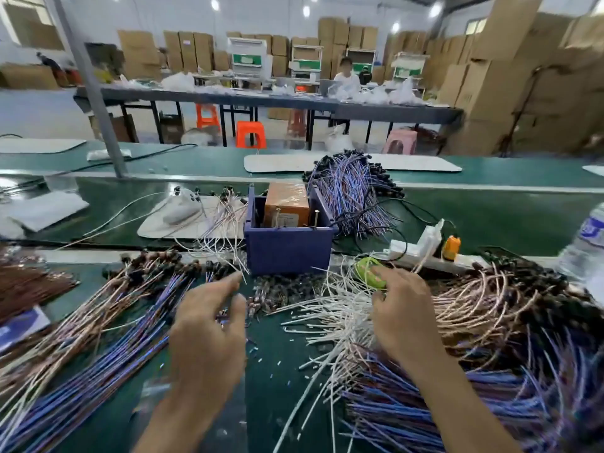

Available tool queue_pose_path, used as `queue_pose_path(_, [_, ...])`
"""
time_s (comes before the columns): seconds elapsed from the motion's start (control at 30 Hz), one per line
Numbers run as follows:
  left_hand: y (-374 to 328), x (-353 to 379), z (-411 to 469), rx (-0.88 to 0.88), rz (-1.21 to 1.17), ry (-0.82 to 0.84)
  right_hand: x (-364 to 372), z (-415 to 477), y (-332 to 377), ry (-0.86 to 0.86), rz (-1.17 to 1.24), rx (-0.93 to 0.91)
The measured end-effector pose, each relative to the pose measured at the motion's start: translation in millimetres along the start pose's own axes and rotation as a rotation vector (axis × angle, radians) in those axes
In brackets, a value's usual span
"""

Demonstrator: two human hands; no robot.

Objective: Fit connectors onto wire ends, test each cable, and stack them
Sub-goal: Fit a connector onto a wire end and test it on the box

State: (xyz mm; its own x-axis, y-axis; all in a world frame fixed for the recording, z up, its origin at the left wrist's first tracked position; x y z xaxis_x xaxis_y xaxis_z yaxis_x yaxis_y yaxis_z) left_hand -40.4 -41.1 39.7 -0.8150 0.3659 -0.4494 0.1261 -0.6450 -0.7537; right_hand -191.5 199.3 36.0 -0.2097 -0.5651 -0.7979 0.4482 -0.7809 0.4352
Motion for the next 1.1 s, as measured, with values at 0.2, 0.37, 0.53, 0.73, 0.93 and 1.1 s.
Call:
queue_pose_path(0.2, [20.6, 51.4, -9.4, 0.138, 0.283, 0.251, 26.7, 0.5, -13.4, 0.157, -0.119, 0.053])
queue_pose_path(0.37, [34.3, 60.0, -6.2, 0.039, 0.399, 0.336, 35.6, 9.7, -21.9, 0.32, -0.193, 0.073])
queue_pose_path(0.53, [41.5, 58.6, -2.5, -0.053, 0.358, 0.325, 45.4, 11.4, -28.8, 0.33, -0.246, 0.046])
queue_pose_path(0.73, [39.4, 58.5, -2.7, -0.056, 0.347, 0.308, 41.8, 10.3, -27.0, 0.282, -0.195, 0.107])
queue_pose_path(0.93, [25.5, 42.3, 13.0, -0.025, 0.401, 0.217, -1.9, 6.7, 26.6, -0.229, -0.084, 0.0])
queue_pose_path(1.1, [40.1, 7.6, 66.6, -0.053, 0.598, 0.082, 31.4, 2.4, 113.9, -0.172, 0.15, -0.191])
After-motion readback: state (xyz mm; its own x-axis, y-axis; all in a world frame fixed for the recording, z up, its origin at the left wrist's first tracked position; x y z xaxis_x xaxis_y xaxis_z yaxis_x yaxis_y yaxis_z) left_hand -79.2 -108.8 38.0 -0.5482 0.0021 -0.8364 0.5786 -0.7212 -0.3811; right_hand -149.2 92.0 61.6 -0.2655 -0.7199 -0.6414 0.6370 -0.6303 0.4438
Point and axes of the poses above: each hand's wrist, its own z-axis towards the middle knuckle, its own x-axis out of the palm, y = z × x, the point moved 7 cm from there along z, towards the middle knuckle, and after that the axes turned 7 degrees about -x, right-handed, at the moved point
